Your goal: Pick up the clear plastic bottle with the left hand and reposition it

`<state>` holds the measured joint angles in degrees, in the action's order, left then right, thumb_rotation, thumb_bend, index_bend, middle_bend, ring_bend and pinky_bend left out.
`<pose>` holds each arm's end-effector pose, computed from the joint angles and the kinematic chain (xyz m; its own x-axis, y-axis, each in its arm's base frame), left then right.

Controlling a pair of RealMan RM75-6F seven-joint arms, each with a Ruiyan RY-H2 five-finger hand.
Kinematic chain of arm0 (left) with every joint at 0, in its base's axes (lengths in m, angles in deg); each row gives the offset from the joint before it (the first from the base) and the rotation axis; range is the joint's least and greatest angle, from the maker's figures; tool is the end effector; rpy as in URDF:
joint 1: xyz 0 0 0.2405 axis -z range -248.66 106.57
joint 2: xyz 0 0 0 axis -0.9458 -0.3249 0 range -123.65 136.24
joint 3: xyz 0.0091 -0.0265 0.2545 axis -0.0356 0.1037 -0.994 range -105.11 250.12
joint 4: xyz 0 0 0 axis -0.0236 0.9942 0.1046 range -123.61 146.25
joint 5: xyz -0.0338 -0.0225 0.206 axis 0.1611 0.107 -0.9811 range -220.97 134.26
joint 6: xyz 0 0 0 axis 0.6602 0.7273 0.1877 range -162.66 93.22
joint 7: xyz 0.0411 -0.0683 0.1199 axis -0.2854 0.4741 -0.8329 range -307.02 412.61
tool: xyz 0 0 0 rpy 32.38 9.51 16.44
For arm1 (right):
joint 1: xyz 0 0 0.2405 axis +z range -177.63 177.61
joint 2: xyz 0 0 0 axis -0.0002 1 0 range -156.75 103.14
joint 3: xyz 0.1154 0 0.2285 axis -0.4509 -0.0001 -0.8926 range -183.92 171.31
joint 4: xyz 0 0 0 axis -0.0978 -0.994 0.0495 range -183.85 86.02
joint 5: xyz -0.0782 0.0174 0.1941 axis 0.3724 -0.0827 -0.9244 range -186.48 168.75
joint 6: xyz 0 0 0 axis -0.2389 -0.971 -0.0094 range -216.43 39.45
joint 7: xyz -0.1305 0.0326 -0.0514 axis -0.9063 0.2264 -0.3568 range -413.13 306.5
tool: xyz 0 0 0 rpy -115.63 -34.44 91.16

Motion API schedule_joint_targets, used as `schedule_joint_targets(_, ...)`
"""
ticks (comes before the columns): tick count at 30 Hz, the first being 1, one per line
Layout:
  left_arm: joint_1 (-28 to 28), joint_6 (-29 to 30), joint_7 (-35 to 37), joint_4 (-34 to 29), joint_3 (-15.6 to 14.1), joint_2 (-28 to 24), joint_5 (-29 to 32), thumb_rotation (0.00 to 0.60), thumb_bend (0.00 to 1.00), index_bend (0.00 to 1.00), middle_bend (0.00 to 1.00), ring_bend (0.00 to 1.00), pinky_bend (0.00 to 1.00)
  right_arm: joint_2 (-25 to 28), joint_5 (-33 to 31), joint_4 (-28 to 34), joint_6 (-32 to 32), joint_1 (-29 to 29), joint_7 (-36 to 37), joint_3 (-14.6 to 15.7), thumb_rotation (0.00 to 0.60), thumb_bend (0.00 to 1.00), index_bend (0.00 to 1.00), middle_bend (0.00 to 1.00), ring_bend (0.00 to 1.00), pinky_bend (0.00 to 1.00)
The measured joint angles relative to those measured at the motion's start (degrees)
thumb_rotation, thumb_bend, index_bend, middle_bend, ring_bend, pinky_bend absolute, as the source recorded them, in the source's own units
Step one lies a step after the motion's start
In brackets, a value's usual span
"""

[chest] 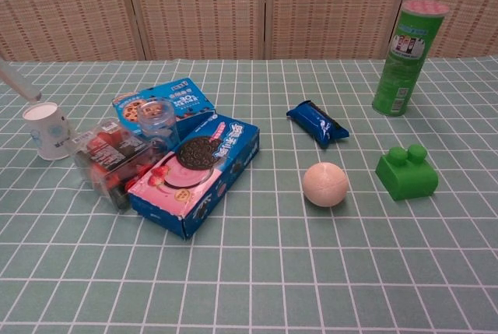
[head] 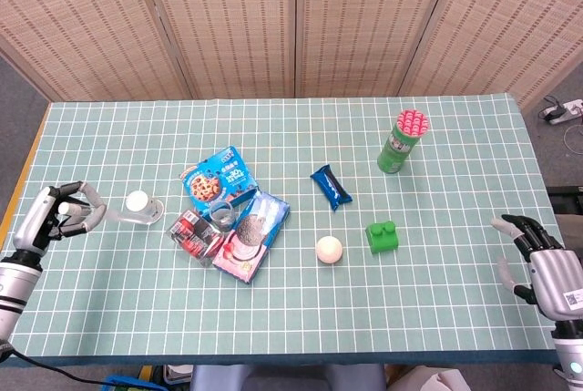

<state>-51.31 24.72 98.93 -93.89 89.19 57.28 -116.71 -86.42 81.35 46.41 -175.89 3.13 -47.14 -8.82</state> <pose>-0.2325 0.2904 0.1927 -0.4353 0.1771 0.8827 0.8976 0.0100 0.4406 -0.2999 -0.1698 0.1792 0.3234 0.0153 0.9461 -0.9443 -0.0596 0.3238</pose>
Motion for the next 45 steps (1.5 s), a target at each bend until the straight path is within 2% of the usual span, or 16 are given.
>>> schedule_joint_targets(7, 0.34, 4.07, -23.30, 1.49, -1.08, 3.21, 1.25, 0.600, 0.53, 0.79, 1.00, 1.00, 1.00, 0.16, 0.26, 0.13, -0.42, -0.15, 0.19, 0.03, 0.600, 0.47, 0.23, 0.18, 0.13, 0.35)
schedule_joint_targets(10, 0.46, 4.82, -28.74, 1.26, -1.15, 3.88, 2.12, 0.600, 0.53, 0.79, 1.00, 1.00, 1.00, 0.22, 0.37, 0.14, -0.55, -0.21, 0.32, 0.06, 0.600, 0.47, 0.23, 0.18, 0.13, 0.35)
schedule_joint_targets(12, 0.48, 4.78, -29.25, 0.85, -1.02, 3.96, 2.73, 0.600, 0.53, 0.79, 1.00, 1.00, 1.00, 0.27, 0.37, 0.13, -0.57, -0.22, 0.43, 0.05, 0.600, 0.47, 0.23, 0.18, 0.13, 0.35)
schedule_joint_targets(15, 0.38, 4.39, -25.58, -0.09, -0.50, 3.83, 3.84, 0.600, 0.53, 0.79, 1.00, 1.00, 1.00, 0.33, 0.41, 0.12, -0.61, -0.23, 0.58, 0.05, 0.600, 0.47, 0.23, 0.18, 0.13, 0.35)
schedule_joint_targets(23, -0.61, 0.64, -0.97, -2.13, 1.36, 1.49, 4.17, 0.600, 0.53, 0.79, 1.00, 1.00, 1.00, 0.36, 0.39, 0.05, -0.53, -0.18, 0.75, 0.04, 0.600, 0.47, 0.23, 0.18, 0.13, 0.35)
schedule_joint_targets(27, -0.83, 0.01, 4.64, -1.73, 1.39, 0.97, 3.31, 0.600, 0.53, 0.79, 1.00, 1.00, 1.00, 0.27, 0.25, 0.01, -0.29, -0.11, 0.59, 0.04, 0.600, 0.47, 0.23, 0.18, 0.13, 0.35)
schedule_joint_targets(30, -0.83, 0.44, 2.38, -1.12, 1.02, 1.25, 3.03, 0.600, 0.53, 0.79, 1.00, 1.00, 1.00, 0.22, 0.18, 0.07, -0.22, -0.07, 0.41, 0.03, 0.600, 0.47, 0.23, 0.18, 0.13, 0.35)
schedule_joint_targets(32, -0.76, 1.19, -2.29, -0.51, 0.59, 1.85, 2.93, 0.600, 0.53, 0.79, 1.00, 1.00, 1.00, 0.18, 0.12, 0.07, -0.17, -0.06, 0.31, 0.01, 0.600, 0.47, 0.23, 0.18, 0.13, 0.35)
schedule_joint_targets(40, -0.23, 6.57, -26.87, 2.53, -1.44, 6.85, 3.03, 0.600, 0.53, 0.79, 1.00, 1.00, 1.00, 0.28, 0.07, 0.11, -0.13, -0.06, 0.41, 0.03, 0.600, 0.47, 0.23, 0.18, 0.13, 0.35)
schedule_joint_targets(43, -0.15, 6.96, -29.76, 2.40, -1.47, 7.52, 3.75, 0.600, 0.53, 0.79, 1.00, 1.00, 1.00, 0.32, 0.11, 0.11, -0.32, -0.13, 0.57, 0.00, 0.600, 0.47, 0.23, 0.19, 0.13, 0.35)
schedule_joint_targets(45, -0.15, 6.57, -28.75, 1.87, -1.26, 7.48, 4.37, 0.600, 0.53, 0.79, 1.00, 1.00, 1.00, 0.35, 0.09, 0.11, -0.28, -0.12, 0.60, -0.01, 0.600, 0.47, 0.23, 0.19, 0.13, 0.35)
